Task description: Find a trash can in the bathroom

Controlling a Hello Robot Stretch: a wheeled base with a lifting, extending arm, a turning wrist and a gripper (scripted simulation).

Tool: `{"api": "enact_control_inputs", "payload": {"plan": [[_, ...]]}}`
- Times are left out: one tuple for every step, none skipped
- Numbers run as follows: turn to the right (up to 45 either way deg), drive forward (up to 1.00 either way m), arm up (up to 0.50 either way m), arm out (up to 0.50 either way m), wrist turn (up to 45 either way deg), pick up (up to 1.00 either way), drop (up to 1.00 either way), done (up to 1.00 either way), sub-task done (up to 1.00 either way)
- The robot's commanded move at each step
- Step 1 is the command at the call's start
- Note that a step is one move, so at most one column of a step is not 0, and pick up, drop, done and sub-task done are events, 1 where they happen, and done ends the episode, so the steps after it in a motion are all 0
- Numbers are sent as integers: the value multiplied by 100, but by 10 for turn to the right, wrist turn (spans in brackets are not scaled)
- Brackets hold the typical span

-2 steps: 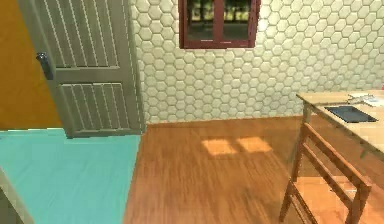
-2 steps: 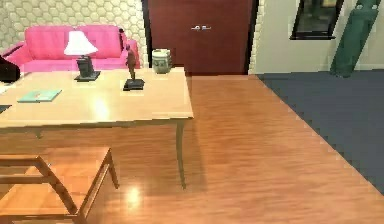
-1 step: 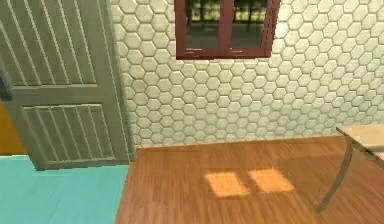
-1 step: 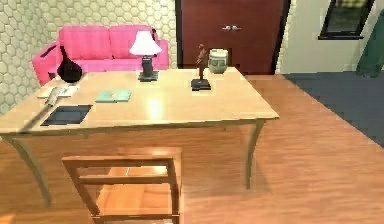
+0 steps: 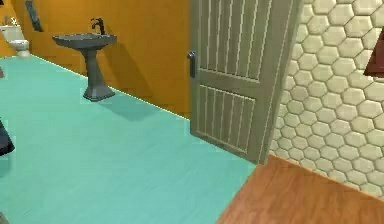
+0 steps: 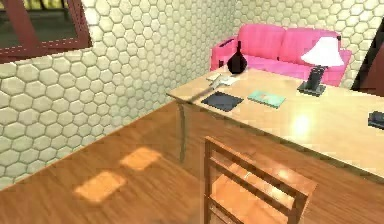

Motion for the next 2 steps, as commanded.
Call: {"api": "enact_control_inputs", "payload": {"plan": [[-270, 0, 0, 0, 0, 0, 0, 0, 0], [0, 100, 0, 0, 0, 0, 0, 0, 0]]}}
